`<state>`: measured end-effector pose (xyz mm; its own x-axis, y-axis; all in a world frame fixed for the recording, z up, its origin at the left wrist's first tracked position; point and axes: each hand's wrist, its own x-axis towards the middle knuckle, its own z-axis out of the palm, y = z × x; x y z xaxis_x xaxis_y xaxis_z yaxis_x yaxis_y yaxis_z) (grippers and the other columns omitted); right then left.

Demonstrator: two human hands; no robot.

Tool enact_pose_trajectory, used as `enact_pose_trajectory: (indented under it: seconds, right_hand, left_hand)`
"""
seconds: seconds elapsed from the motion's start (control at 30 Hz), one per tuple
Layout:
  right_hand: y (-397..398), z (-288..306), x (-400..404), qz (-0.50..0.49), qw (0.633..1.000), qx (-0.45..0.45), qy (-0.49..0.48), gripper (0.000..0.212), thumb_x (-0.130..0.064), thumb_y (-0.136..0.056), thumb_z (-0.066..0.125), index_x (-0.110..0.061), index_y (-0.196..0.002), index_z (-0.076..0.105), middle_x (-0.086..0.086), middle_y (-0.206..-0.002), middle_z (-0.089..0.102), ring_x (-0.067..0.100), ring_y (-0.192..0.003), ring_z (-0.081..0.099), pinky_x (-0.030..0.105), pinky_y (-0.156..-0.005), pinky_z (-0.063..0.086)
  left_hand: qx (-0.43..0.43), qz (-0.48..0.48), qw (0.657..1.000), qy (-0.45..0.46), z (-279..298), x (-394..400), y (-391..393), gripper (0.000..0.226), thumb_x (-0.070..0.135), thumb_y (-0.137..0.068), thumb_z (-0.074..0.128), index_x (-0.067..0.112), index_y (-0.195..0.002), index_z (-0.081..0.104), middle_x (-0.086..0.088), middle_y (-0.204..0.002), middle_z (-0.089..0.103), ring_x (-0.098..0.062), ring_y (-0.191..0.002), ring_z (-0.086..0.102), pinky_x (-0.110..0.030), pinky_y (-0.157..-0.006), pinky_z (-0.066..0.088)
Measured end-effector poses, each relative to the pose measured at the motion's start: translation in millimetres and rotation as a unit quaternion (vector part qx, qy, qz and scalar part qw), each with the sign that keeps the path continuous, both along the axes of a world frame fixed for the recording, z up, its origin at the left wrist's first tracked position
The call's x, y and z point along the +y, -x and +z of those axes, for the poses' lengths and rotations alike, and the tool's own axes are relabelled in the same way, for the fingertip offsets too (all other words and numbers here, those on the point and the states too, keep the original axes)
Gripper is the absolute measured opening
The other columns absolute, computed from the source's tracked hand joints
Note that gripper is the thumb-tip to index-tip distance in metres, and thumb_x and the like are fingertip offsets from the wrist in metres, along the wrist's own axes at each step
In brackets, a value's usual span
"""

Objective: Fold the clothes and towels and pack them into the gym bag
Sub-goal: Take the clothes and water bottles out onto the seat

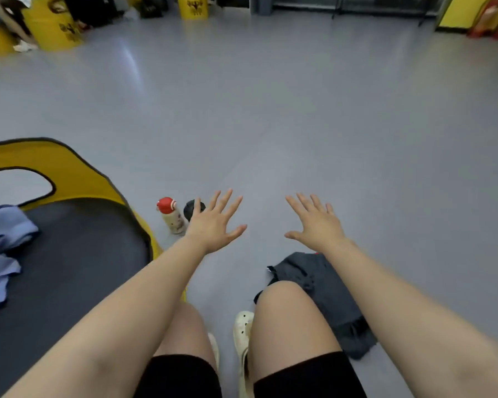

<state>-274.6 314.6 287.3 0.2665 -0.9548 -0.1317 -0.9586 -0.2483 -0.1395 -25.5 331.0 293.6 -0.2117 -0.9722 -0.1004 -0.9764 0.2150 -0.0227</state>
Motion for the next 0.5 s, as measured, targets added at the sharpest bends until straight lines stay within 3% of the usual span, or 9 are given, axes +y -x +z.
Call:
enact_pose_trajectory:
  seconds: [0.27,0.5]
  right_hand:
    - [97.8,-68.5,12.3,-0.110,0.992,0.019,-0.054,0.085,-0.060,-0.089,0.049,-0.036,-0.152,-0.004,-0.004,-0.161,-0.001,0.024,-0.148,0.000,0.050,-0.118,0.008]
    - [146.7,-131.7,14.9,-0.147,0.984,0.014,-0.096,0.084,-0.058,-0.090,0.049,-0.034,-0.152,-0.001,-0.004,-0.161,0.004,0.024,-0.148,0.004,0.049,-0.117,0.010]
  left_hand:
    - [-0.030,-0.078,0.992,-0.094,-73.7,-28.0,75.2,0.067,0.056,-0.097,0.023,0.034,-0.149,-0.012,0.005,-0.159,-0.017,-0.020,-0.146,-0.012,-0.056,-0.115,-0.002]
    - [-0.051,-0.115,0.979,-0.158,-135.3,-41.7,134.6,0.068,0.055,-0.098,0.026,0.034,-0.149,-0.013,0.005,-0.158,-0.017,-0.021,-0.147,-0.012,-0.058,-0.114,0.001]
